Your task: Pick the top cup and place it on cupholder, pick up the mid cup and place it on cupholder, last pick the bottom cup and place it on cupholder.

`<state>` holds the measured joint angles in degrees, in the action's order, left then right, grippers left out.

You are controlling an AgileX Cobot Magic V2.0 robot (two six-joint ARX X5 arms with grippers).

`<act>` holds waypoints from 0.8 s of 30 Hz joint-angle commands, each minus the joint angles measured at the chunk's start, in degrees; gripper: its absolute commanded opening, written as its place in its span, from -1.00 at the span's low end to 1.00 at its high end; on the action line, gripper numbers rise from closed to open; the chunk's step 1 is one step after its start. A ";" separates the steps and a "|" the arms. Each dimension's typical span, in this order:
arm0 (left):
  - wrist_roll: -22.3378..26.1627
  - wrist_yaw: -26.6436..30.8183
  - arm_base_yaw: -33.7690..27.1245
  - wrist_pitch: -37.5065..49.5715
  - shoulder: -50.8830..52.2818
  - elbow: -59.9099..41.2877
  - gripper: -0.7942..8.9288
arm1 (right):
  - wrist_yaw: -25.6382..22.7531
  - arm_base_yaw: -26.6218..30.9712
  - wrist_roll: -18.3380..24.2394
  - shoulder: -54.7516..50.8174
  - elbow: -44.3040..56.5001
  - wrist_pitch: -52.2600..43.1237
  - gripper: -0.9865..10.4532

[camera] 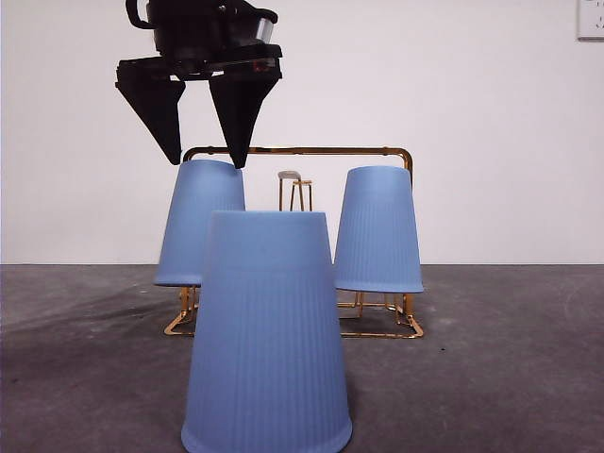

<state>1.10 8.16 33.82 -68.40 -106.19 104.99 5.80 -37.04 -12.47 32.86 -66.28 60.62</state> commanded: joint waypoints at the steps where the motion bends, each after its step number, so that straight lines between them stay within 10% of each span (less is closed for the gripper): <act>1: -0.33 -0.35 0.33 -0.22 0.20 2.27 0.14 | -0.31 -0.35 -0.48 0.37 -0.46 -0.44 0.14; 24: -1.11 -13.18 5.22 -5.66 41.55 -11.41 0.14 | 12.37 -4.68 0.31 23.47 -10.27 -1.03 0.14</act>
<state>-1.08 -4.69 38.50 -74.52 -65.43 93.82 17.93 -40.75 -12.84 54.50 -75.18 60.31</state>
